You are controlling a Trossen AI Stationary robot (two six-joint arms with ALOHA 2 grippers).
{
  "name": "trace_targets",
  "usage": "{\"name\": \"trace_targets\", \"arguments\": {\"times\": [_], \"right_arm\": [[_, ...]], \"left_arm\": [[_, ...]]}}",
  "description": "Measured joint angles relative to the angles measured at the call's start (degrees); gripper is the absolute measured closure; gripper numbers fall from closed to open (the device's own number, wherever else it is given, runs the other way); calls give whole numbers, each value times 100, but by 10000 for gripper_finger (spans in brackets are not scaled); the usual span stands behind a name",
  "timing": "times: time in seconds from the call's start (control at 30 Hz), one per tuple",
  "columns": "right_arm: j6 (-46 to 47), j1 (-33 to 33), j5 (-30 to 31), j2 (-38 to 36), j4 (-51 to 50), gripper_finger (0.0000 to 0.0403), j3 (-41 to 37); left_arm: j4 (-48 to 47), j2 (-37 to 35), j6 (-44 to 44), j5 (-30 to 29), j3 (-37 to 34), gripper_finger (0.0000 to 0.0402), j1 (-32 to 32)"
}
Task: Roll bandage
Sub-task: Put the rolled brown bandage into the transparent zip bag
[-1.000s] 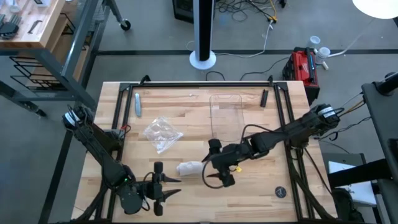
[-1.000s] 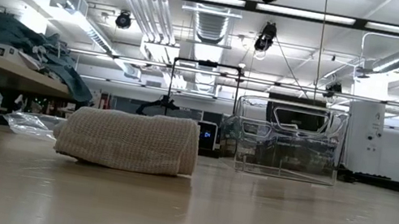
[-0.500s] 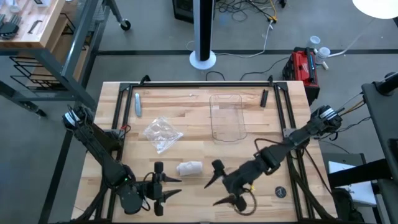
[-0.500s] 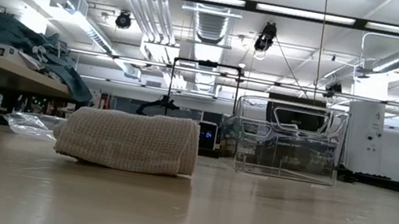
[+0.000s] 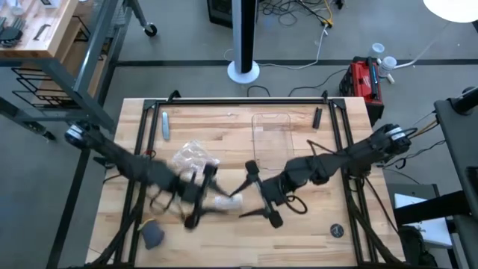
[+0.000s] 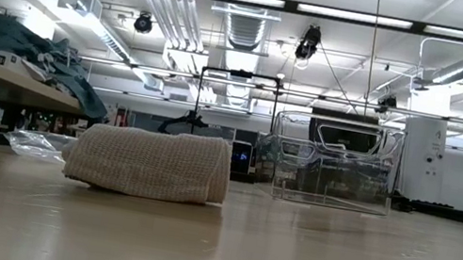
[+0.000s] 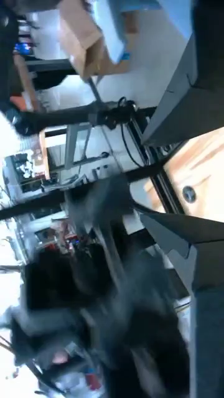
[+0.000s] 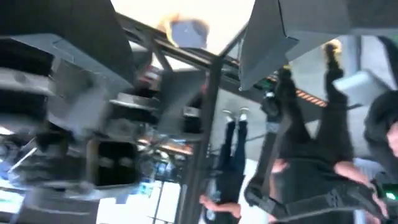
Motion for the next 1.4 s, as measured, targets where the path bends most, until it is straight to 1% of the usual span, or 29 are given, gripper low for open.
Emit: {"name": "trace_targets", "arguments": {"times": [0.07, 0.17, 0.2, 0.23, 0.27, 0.37, 0.43, 0.57, 0.67, 0.77, 0.83, 0.9, 0.93, 1.0, 1.07, 1.13, 1.27, 1.4], "right_arm": [[-86, -124, -33, -166, -191, 132, 12], [-128, -281, -32, -500, -411, 135, -116], [-147, -330, -30, -594, -427, 135, -162], [-167, -376, -32, -693, -438, 135, -215], [-172, -417, -33, -824, -491, 135, -296], [-115, -525, -31, -1222, -521, 130, -611], [-72, -580, 18, -1520, -521, 126, -913], [177, -750, 12, -2018, -1, 117, -1598], [363, -889, 12, -2245, 322, 111, -1905], [533, -1036, 14, -2201, 291, 105, -1939], [568, -1110, 17, -2159, 105, 102, -1929], [484, -1165, 88, -2162, -399, 99, -1901], [472, -1186, 244, -2162, -656, 98, -1891], [533, -1199, 799, -2145, -1092, 96, -1938], [595, -1202, 1386, -2070, -1242, 96, -2031], [594, -1206, 1666, -2022, -1303, 98, -2141], [290, -1197, 1666, -1926, -1316, 105, -2177], [115, -1199, 1667, -1892, -1298, 113, -2179]], "left_arm": [[-356, -266, -334, 929, -1, 221, 662], [-523, -610, -642, 2380, -2, 221, 1515], [-618, -732, -675, 2701, -2, 222, 1722], [-738, -839, -690, 2890, -12, 223, 1867], [-845, -938, -693, 2960, -32, 225, 1971], [-1328, -1281, -630, 2790, -114, 231, 2161], [-1468, -1528, -571, 2661, -202, 236, 2206], [-1468, -2139, -541, 2497, -522, 246, 2194], [-1229, -2387, -522, 2441, -800, 253, 2199], [-868, -2387, -520, 2430, -1001, 258, 2201], [-915, -2387, -511, 2411, -1070, 261, 2201], [-1163, -2414, -394, 2323, -1182, 263, 2202], [-1325, -2420, -305, 2290, -1258, 264, 2202], [-1425, -2401, -118, 2264, -1410, 266, 2202], [-1345, -2347, -87, 2264, -1557, 267, 2201], [-1279, -2301, -87, 2268, -1701, 267, 2197], [-681, -2066, -92, 2266, -1833, 259, 2194], [-133, -1783, -278, 2268, -1871, 247, 2179]]}}
